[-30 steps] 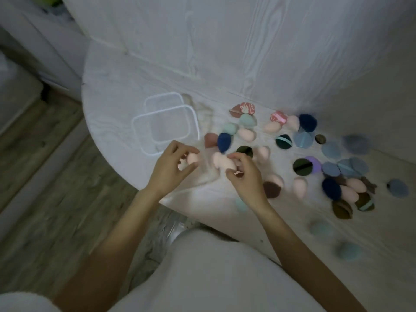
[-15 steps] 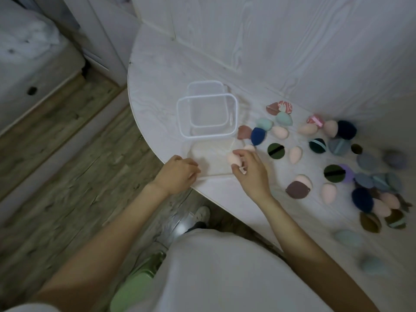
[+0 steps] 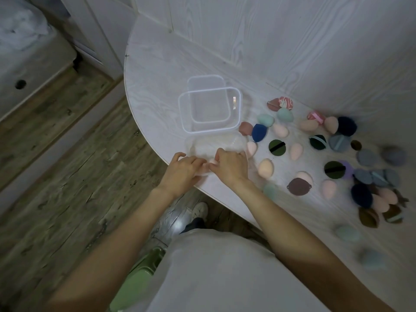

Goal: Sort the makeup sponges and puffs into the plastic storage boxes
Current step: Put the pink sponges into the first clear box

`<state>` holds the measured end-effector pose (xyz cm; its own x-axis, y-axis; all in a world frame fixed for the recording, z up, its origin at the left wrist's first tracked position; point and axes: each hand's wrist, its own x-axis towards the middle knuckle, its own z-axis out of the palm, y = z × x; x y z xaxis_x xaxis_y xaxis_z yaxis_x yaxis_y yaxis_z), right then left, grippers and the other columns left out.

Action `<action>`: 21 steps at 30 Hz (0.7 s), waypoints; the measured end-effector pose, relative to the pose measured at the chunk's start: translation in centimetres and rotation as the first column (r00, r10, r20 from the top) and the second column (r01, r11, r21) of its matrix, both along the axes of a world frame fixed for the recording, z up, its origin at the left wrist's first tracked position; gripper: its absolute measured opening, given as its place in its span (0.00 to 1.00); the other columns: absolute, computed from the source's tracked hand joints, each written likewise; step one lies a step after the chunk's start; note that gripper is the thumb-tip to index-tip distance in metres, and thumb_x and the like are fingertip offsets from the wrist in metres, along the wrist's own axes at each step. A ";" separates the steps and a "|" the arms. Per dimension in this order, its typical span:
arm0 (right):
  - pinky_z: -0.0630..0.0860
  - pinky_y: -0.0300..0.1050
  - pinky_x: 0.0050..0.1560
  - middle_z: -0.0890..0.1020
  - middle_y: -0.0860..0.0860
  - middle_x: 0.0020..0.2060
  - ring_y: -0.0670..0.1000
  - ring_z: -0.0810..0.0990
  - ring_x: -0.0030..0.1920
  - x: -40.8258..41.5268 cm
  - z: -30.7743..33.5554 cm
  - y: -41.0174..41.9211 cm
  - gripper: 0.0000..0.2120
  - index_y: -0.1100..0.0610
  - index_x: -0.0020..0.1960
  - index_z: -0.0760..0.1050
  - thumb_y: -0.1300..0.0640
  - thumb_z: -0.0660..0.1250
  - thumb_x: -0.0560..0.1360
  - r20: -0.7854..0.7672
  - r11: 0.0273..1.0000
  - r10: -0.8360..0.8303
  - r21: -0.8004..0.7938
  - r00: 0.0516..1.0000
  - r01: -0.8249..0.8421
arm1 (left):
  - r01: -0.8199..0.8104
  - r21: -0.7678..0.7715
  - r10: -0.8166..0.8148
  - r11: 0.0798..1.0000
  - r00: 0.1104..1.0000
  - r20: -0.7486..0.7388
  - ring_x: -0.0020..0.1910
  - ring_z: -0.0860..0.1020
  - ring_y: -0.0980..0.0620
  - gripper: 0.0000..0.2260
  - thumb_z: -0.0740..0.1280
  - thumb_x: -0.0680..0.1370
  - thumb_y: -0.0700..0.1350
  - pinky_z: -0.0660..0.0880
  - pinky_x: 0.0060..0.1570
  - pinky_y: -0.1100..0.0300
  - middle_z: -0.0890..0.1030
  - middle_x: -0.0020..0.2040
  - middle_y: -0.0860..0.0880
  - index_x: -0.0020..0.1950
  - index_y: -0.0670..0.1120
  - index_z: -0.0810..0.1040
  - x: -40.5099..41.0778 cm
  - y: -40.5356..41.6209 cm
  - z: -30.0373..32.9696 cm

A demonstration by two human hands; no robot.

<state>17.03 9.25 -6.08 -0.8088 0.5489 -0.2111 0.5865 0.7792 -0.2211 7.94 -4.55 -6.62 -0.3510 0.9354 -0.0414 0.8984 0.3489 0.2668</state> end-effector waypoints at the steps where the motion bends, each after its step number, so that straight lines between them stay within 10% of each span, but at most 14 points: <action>1: 0.65 0.48 0.52 0.82 0.51 0.40 0.53 0.79 0.43 -0.1 0.0 0.0 0.18 0.55 0.50 0.75 0.41 0.61 0.75 0.012 1.000 0.003 0.003 1.000 -0.003 | -0.004 0.003 0.004 1.000 1.000 -0.013 0.46 0.81 0.45 0.21 0.75 0.67 0.41 0.67 0.59 0.50 0.82 0.49 0.46 0.59 0.44 0.77 0.0 0.2 0.0; 8: 0.70 0.50 0.52 0.83 0.52 0.43 0.54 0.77 0.49 1.6 1.8 1.7 0.15 0.55 0.50 0.80 0.47 0.60 0.77 -0.056 0.973 0.120 -0.189 0.991 -0.128 | -0.024 -0.114 0.024 0.993 1.000 -0.001 0.57 0.74 0.45 0.21 0.66 0.74 0.48 0.58 0.59 0.50 0.76 0.60 0.48 0.68 0.53 0.70 0.7 1.2 0.5; 12: 0.75 0.44 0.47 0.81 0.52 0.48 0.50 0.77 0.47 5.3 2.8 4.8 0.09 0.58 0.55 0.78 0.58 0.65 0.76 -0.403 0.962 -0.229 -0.235 0.886 0.141 | -0.031 -0.135 0.034 0.990 0.999 0.024 0.57 0.73 0.46 0.21 0.65 0.75 0.48 0.58 0.58 0.49 0.75 0.60 0.49 0.68 0.54 0.70 0.6 1.4 0.3; 18: 0.71 0.48 0.45 0.78 0.61 0.53 0.59 0.76 0.52 8.4 0.3 8.1 0.25 0.59 0.68 0.65 0.45 0.60 0.77 0.143 0.880 -0.436 -0.137 0.888 0.454 | -0.067 -0.158 0.069 0.985 0.998 0.007 0.57 0.74 0.48 0.20 0.61 0.76 0.59 0.57 0.61 0.47 0.76 0.60 0.51 0.66 0.57 0.70 1.0 1.4 0.6; 21: 0.69 0.47 0.49 0.78 0.58 0.57 0.58 0.75 0.55 8.5 0.6 8.0 0.24 0.56 0.70 0.64 0.46 0.60 0.78 0.174 0.858 -0.417 -0.249 0.892 0.450 | -0.081 -0.144 0.082 0.986 0.997 0.001 0.56 0.75 0.48 0.18 0.61 0.76 0.58 0.58 0.61 0.47 0.76 0.59 0.51 0.65 0.56 0.72 1.3 1.5 0.8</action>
<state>25.49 17.23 -5.45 -0.4651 0.7447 -0.4786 0.8836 0.3575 -0.3024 9.28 -3.01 -5.81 -0.4247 0.8881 -0.1758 0.8640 0.4556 0.2144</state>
